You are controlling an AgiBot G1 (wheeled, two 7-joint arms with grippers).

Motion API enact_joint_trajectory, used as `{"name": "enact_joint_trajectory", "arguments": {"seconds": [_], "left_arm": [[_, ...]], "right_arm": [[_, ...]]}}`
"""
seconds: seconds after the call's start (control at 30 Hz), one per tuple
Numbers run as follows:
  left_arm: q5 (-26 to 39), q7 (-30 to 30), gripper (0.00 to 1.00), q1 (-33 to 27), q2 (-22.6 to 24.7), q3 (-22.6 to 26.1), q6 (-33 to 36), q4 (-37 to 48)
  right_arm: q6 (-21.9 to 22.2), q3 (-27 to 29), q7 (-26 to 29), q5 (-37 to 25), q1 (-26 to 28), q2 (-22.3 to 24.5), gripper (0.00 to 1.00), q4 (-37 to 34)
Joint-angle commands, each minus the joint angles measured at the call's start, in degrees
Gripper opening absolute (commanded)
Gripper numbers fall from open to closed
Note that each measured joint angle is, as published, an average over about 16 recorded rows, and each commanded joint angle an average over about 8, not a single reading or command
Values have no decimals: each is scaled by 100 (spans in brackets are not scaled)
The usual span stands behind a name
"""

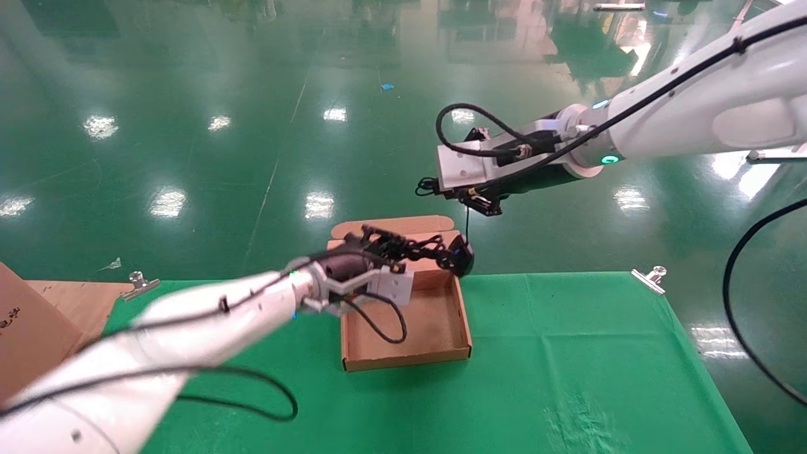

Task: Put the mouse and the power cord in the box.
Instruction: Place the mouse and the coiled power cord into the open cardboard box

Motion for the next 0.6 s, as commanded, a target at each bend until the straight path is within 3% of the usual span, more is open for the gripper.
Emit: {"name": "enact_joint_trajectory", "arguments": {"seconds": [0.03, 0.3, 0.6], "left_arm": [[-116, 116, 3, 203, -2, 180, -380, -87], [-544, -143, 100, 198, -15, 780, -395, 19], [-908, -230, 100, 96, -20, 1236, -515, 30]], "right_arm": [[-148, -37, 0, 28, 69, 14, 0, -13], [-787, -151, -164, 100, 188, 17, 0, -258], [-1049, -187, -267, 272, 140, -19, 0, -385]]}}
